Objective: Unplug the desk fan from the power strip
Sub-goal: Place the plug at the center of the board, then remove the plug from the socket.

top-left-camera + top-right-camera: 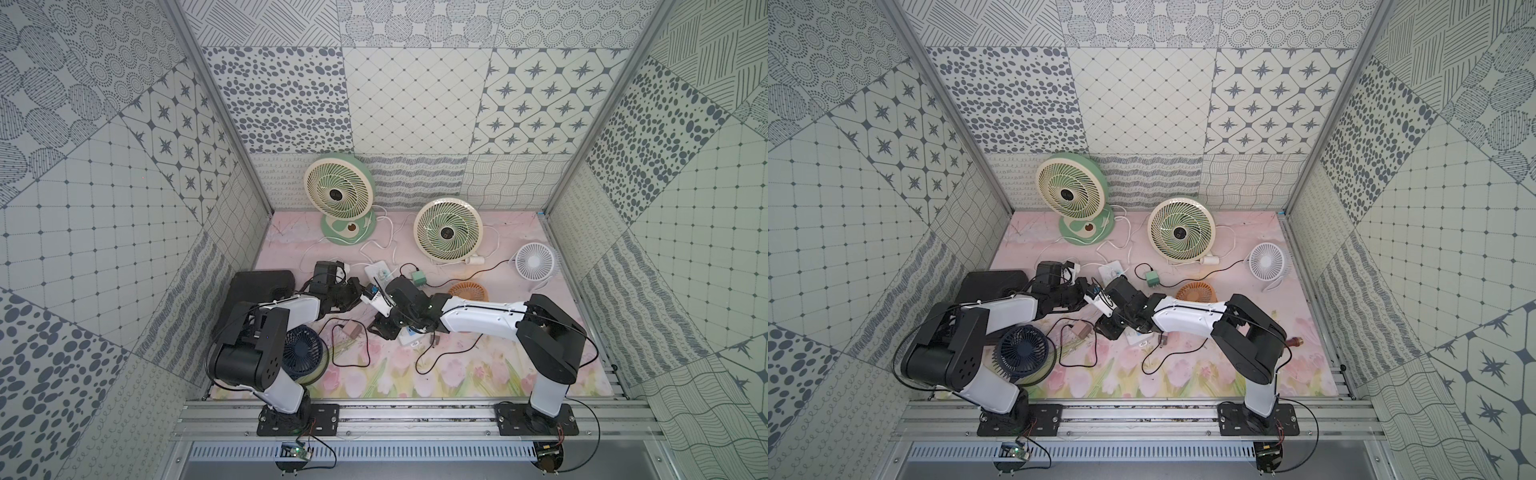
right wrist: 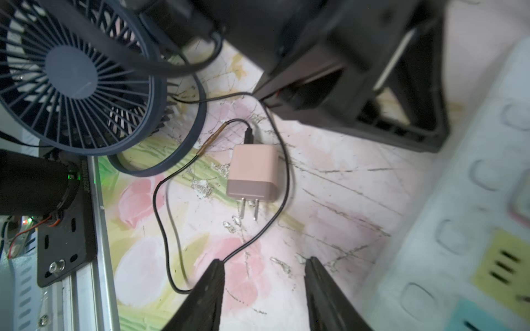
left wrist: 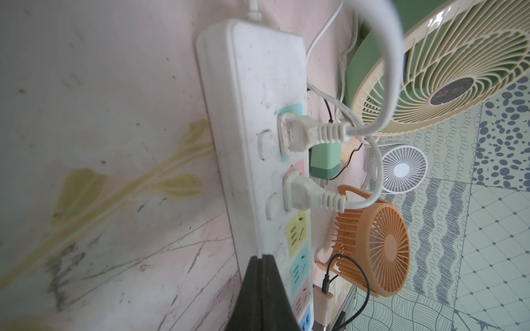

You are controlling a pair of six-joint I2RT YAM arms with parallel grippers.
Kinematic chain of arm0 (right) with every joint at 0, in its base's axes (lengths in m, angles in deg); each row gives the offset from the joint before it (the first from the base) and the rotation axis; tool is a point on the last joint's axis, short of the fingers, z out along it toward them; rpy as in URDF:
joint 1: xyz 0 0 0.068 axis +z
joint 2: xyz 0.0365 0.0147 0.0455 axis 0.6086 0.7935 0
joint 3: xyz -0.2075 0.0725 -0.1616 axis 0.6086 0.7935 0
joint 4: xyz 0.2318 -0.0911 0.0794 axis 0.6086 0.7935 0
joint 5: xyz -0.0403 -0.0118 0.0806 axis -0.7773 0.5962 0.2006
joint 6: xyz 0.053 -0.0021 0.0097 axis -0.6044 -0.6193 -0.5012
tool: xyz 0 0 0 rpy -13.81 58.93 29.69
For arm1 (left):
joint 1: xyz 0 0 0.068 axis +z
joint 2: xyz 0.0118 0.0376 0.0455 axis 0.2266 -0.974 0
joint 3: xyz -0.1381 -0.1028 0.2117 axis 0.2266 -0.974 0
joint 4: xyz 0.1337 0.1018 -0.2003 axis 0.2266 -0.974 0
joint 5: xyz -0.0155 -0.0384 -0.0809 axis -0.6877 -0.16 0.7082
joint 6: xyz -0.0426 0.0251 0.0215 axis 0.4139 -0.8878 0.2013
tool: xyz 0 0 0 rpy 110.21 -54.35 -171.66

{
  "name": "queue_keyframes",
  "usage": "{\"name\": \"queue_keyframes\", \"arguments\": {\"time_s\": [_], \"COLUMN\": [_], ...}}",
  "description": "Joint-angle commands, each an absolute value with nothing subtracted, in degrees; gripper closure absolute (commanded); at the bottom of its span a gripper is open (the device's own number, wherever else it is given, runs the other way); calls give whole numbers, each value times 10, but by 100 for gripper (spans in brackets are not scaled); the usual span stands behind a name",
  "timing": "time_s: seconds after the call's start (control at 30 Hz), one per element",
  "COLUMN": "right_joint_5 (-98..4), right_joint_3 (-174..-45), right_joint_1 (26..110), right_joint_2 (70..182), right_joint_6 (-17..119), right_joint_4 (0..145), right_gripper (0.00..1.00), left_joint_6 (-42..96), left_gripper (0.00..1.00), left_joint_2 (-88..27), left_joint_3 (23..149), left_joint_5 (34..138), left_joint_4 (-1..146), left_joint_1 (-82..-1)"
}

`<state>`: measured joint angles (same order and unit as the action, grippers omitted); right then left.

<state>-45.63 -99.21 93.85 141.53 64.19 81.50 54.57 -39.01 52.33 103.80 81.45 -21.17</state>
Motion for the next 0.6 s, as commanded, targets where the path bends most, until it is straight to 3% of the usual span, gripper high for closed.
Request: {"name": "queue_keyframes", "arguments": {"time_s": [0.0, 0.37, 0.57], "right_joint_5": [-499, -708, -719], "right_joint_3": [-1007, -1048, -1072], "right_joint_1": [919, 888, 865], "right_joint_2": [1386, 1432, 1471], "right_joint_6": [618, 538, 508], "right_joint_4": [799, 785, 765], "right_gripper": [50, 51, 52], "left_joint_6": [547, 558, 566], "left_gripper": [100, 100, 100], "left_joint_2": [-402, -434, -439], "left_joint_3": [532, 553, 556], "left_joint_5": [1068, 1089, 1096], "left_joint_4": [846, 868, 882], "left_joint_1": [-209, -209, -209]}}
